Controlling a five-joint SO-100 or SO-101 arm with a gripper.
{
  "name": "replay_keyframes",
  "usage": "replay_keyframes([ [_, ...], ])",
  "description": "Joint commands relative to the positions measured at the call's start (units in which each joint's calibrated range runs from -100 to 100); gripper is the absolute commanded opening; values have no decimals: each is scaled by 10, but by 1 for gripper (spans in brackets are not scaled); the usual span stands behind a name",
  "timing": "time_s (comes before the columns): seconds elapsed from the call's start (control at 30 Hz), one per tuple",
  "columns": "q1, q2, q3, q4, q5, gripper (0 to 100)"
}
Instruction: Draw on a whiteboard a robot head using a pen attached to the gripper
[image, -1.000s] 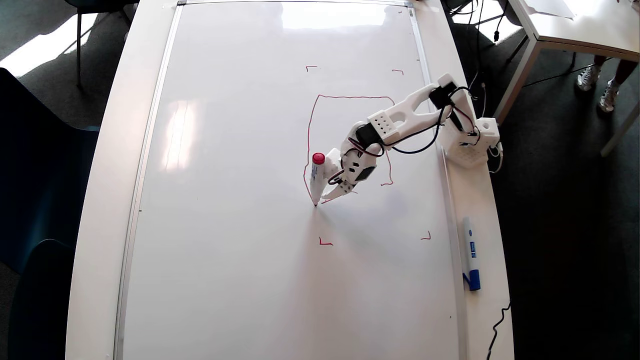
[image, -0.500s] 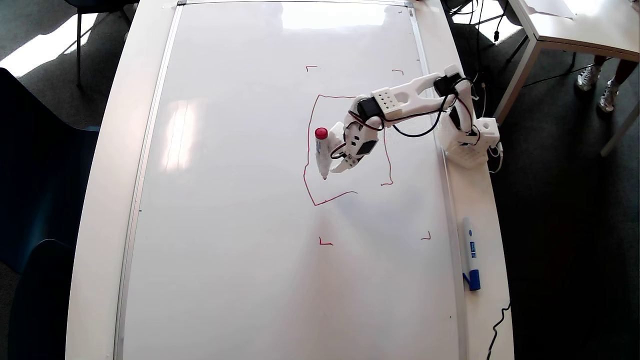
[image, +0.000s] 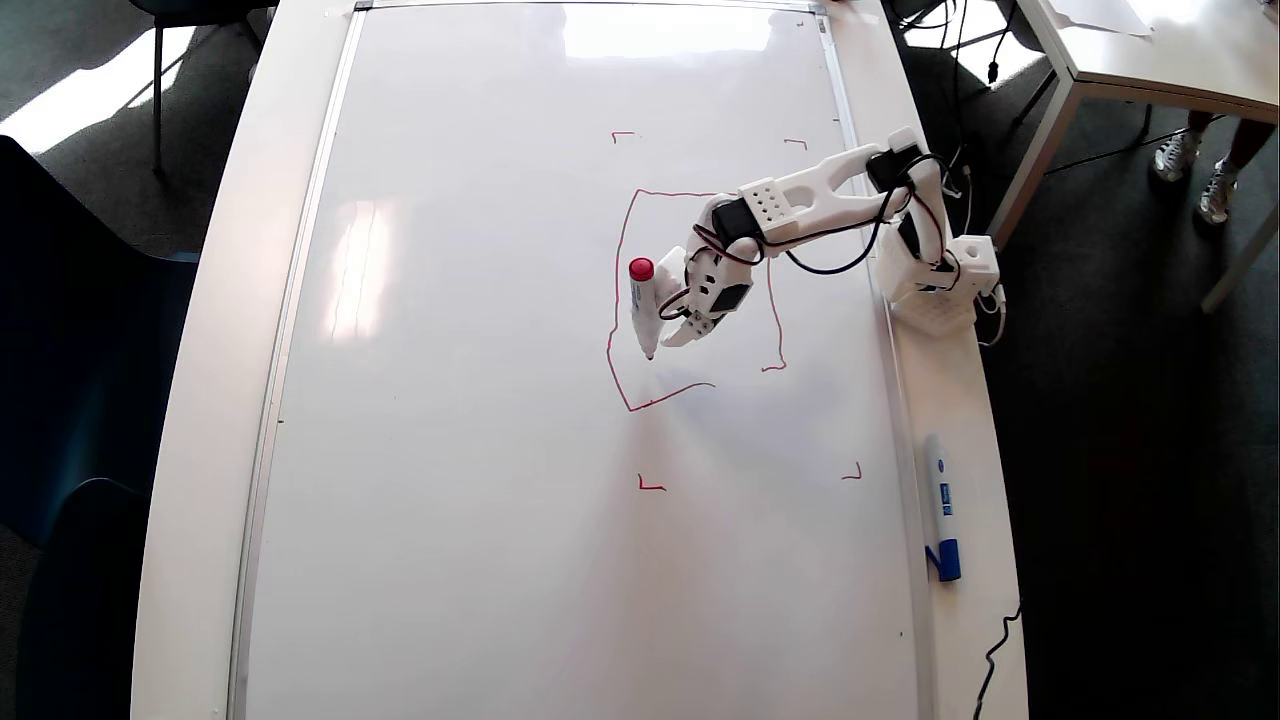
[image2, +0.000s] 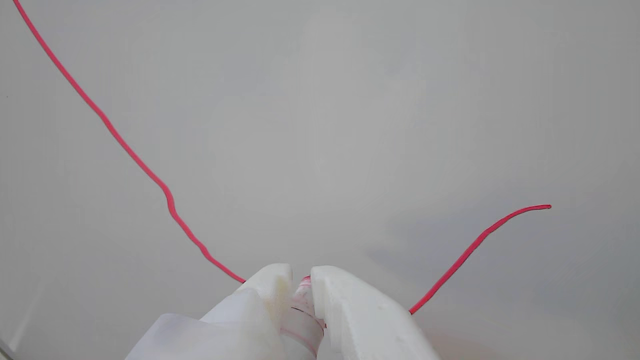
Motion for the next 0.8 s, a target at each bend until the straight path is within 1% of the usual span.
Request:
replay_keyframes([
  [0.0,9,-12,-5,-8,0,1],
  [0.6,-8,22,1,-9,-1,1],
  [0.7,-17,19,14,-8,-18,1],
  [0.77,-21,16,24,-8,-19,1],
])
